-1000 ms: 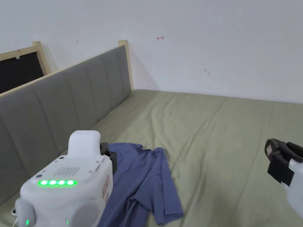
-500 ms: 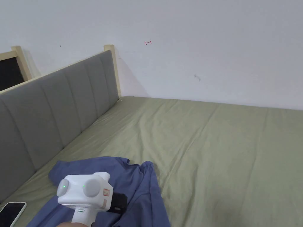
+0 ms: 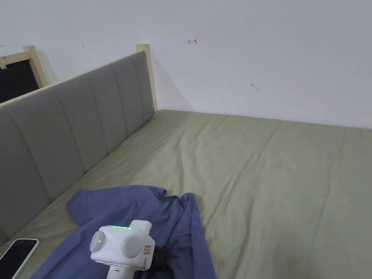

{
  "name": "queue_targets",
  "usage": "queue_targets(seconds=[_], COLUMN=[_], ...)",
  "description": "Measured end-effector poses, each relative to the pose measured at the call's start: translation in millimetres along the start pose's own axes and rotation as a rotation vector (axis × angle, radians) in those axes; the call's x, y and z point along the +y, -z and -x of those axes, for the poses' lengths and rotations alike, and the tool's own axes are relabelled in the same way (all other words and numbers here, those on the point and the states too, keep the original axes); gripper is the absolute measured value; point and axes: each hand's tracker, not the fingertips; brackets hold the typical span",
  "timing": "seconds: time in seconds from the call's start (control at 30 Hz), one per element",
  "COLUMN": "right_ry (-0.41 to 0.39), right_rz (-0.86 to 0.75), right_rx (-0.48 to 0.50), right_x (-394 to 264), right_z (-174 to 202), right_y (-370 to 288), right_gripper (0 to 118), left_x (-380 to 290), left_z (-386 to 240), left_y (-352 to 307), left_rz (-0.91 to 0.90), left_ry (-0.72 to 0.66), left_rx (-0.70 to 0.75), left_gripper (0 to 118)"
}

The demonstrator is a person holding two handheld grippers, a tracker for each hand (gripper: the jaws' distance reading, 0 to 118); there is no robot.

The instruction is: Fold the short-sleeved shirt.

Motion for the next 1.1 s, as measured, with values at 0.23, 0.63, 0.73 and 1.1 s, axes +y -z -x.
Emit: queue_targets(seconds=[0.23, 0.63, 0.73, 1.1], right_ry=[0.053, 0.140, 0.172, 0.170], right_rz=[-0.039, -0.208, -0.262, -0.314], right_rx=[0.047, -0.019, -0.033, -0.278], right_x=[4.8, 10.9, 11.7, -7.4], right_z=[-1.0, -34.8, -48.5, -115.1], right_y=[-19.2, -83.5, -108.7, -177.5], right_gripper=[1, 1, 1, 1], left_x=[0.3, 37.0, 49.7, 40.4], left_z=[23.8, -157.5, -215.1, -426.8], left_y=[-109.2, -359.6, -368.4, -189.3], left_rz=[-0.320, -0.869, -0.833, 0.042], left_ry=[0.041, 0.344, 0.418, 0.453], left_rx=[0.086, -0.180, -0.367, -0.573], left_gripper=[1, 1, 1, 1])
